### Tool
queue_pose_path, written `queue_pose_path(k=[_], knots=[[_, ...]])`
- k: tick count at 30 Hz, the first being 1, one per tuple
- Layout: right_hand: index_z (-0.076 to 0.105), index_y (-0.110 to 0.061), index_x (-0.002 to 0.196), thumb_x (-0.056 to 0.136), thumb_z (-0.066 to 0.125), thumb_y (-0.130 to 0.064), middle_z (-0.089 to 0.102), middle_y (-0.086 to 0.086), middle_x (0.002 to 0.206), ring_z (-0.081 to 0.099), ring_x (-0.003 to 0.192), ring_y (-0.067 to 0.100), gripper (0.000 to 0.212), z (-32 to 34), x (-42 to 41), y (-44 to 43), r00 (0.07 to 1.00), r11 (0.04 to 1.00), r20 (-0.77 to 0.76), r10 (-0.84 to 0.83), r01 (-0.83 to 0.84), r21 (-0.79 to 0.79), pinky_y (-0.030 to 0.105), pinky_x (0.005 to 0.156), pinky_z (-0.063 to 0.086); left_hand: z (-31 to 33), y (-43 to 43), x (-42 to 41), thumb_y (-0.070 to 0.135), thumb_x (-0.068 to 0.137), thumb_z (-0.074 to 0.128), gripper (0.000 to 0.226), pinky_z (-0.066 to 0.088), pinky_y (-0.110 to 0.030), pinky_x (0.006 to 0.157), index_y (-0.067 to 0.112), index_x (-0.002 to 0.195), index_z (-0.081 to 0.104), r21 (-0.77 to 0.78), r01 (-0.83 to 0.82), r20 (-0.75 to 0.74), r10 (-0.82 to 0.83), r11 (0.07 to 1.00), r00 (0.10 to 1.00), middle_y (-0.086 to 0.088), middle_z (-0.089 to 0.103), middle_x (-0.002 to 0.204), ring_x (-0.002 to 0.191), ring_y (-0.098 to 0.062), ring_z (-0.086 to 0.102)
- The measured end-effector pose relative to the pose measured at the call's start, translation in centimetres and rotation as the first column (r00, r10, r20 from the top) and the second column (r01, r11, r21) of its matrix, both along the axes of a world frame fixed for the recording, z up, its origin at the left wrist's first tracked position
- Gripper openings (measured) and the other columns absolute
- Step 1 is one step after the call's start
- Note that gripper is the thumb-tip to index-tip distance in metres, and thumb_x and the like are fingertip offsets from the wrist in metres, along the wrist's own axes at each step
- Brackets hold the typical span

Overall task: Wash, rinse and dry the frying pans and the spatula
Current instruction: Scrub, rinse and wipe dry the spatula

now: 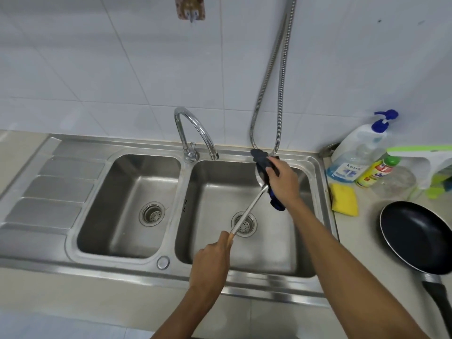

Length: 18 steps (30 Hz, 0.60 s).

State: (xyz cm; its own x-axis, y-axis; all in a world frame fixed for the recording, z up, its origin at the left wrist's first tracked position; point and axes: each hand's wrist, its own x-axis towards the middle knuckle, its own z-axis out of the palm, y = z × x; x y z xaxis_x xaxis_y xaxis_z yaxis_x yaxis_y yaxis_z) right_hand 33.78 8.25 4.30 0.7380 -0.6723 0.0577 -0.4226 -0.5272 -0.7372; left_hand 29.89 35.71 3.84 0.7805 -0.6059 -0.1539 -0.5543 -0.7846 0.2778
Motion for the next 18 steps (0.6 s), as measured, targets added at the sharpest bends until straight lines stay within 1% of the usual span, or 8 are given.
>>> queue_pose_path(k=[2,5,7,9,11,13,15,18], knots=[[0.061,-0.017,0.135,0.101,0.055,-0.015,0.061,0.004,0.134,0.054,0.125,0.019,0.035,0.5,-0.8,1.7,0.997,0.997,0.067,0.047,-0.043,-0.064,0.015,0.101,0.032,-0.1,0.1,0.7,0.048,0.105,0.013,0.039,0.056,-0.034,0.062,0.025,0.112,0.044,-0.005,-0.002,0.038,0.002,1.0,0.999,0.002,0.069,0.072,0.061,-0.021,0.067],[0.062,-0.019,0.136,0.101,0.057,-0.013,0.053,0.0,0.141,0.047,0.131,0.011,0.036,-0.9,-3.1,5.9,0.979,0.98,0.124,0.161,-0.143,-0.141,0.018,0.111,0.034,-0.3,0.0,1.5,0.053,0.098,0.001,0.053,0.059,-0.038,0.064,0.025,0.113,0.044,0.01,-0.035,0.043,0.034,0.999,0.998,0.0,0.071,0.075,0.065,-0.022,0.07],[0.062,-0.019,0.136,0.098,0.059,-0.008,0.052,0.004,0.145,0.045,0.138,0.019,0.039,-2.5,-4.5,8.1,0.972,0.951,0.072,0.223,-0.201,-0.233,0.031,0.116,0.037,-0.8,0.0,1.4,0.052,0.102,0.006,0.048,0.06,-0.037,0.066,0.025,0.115,0.044,0.035,-0.034,0.048,0.032,0.999,0.998,0.001,0.072,0.077,0.066,-0.021,0.071],[0.061,-0.017,0.137,0.096,0.06,-0.005,0.052,0.007,0.145,0.046,0.139,0.026,0.042,-3.4,-4.9,8.0,0.957,0.915,0.028,0.288,-0.266,-0.304,0.043,0.112,0.044,-0.7,0.1,1.1,0.048,0.107,0.018,0.036,0.06,-0.036,0.067,0.025,0.116,0.044,0.037,-0.027,0.039,0.026,0.999,0.999,0.001,0.072,0.08,0.068,-0.02,0.071],[0.06,-0.016,0.137,0.096,0.06,-0.007,0.053,0.008,0.144,0.048,0.137,0.028,0.042,-3.0,-4.1,6.8,0.953,0.887,-0.011,0.302,-0.285,-0.364,0.044,0.108,0.048,-0.4,0.0,1.3,0.046,0.108,0.023,0.032,0.059,-0.033,0.066,0.025,0.118,0.045,0.049,-0.026,0.034,0.024,0.998,0.999,0.002,0.073,0.082,0.069,-0.02,0.071],[0.06,-0.016,0.136,0.098,0.059,-0.013,0.055,0.009,0.141,0.051,0.133,0.028,0.038,-2.1,-2.6,5.9,0.973,0.909,-0.015,0.232,-0.222,-0.353,0.041,0.108,0.048,0.1,-0.4,1.6,0.044,0.109,0.026,0.03,0.056,-0.031,0.062,0.024,0.118,0.046,0.063,-0.027,0.044,0.024,0.998,0.999,0.001,0.073,0.082,0.07,-0.02,0.071],[0.06,-0.014,0.134,0.1,0.056,-0.017,0.057,0.009,0.137,0.054,0.126,0.028,0.034,-0.9,-0.9,5.7,0.987,0.951,-0.002,0.161,-0.156,-0.269,0.04,0.106,0.048,0.9,-0.9,2.0,0.043,0.11,0.028,0.029,0.051,-0.029,0.057,0.023,0.119,0.048,0.068,-0.022,0.072,0.017,0.997,0.997,0.001,0.073,0.08,0.068,-0.02,0.071],[0.06,-0.011,0.132,0.101,0.052,-0.018,0.06,0.01,0.131,0.058,0.116,0.029,0.033,0.9,1.6,5.2,0.987,0.981,-0.036,0.158,-0.161,-0.112,0.037,0.1,0.046,1.3,-0.7,2.9,0.043,0.109,0.029,0.031,0.044,-0.03,0.052,0.022,0.117,0.05,0.095,-0.015,0.087,0.006,0.995,0.996,0.0,0.072,0.076,0.064,-0.022,0.071]])
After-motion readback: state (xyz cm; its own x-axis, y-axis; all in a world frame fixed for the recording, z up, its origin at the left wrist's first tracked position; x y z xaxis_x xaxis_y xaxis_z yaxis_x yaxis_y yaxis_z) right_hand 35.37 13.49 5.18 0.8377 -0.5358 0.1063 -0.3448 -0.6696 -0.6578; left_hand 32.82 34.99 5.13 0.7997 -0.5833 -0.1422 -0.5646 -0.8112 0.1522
